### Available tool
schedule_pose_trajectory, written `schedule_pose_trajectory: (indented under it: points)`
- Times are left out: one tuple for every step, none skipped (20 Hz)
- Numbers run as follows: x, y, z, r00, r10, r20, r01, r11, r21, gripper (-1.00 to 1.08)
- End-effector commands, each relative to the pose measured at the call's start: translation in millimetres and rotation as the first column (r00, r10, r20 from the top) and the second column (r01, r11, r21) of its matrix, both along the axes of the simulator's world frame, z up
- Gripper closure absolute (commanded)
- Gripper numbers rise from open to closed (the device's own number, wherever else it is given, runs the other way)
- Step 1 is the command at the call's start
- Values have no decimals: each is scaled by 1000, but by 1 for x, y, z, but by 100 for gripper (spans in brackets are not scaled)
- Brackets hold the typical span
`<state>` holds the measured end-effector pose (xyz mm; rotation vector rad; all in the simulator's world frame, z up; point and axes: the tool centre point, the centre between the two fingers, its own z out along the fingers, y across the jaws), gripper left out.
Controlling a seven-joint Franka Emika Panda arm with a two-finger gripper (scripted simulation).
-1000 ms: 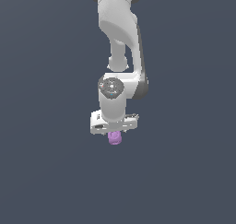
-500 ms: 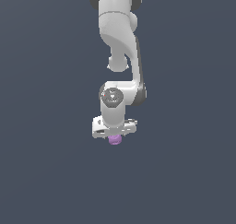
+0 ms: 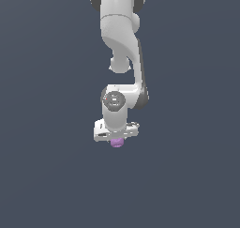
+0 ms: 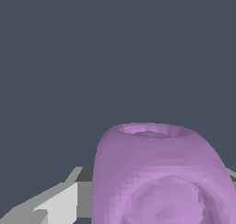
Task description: Pick up the object and move it to a goal position.
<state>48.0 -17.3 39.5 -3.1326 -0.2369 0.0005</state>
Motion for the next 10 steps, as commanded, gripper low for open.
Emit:
schedule_pose_trajectory:
  points:
    - [0, 0, 0, 1000, 0, 0, 0, 1000, 0, 108]
    - [0, 0, 0, 1000, 0, 0, 0, 1000, 0, 108]
    - [0, 0, 0, 1000, 0, 0, 0, 1000, 0, 108]
    - [0, 0, 0, 1000, 0, 0, 0, 1000, 0, 108]
    - [0, 0, 0, 1000, 0, 0, 0, 1000, 0, 108]
    - [0, 0, 0, 1000, 0, 0, 0, 1000, 0, 108]
    - [0, 0, 1, 1000, 0, 0, 0, 1000, 0, 108]
    - [0, 1, 2, 1000, 0, 0, 0, 1000, 0, 108]
    - [-1, 1, 4, 1000, 0, 0, 0, 1000, 0, 108]
    - [-1, 2, 6, 1000, 0, 0, 0, 1000, 0, 108]
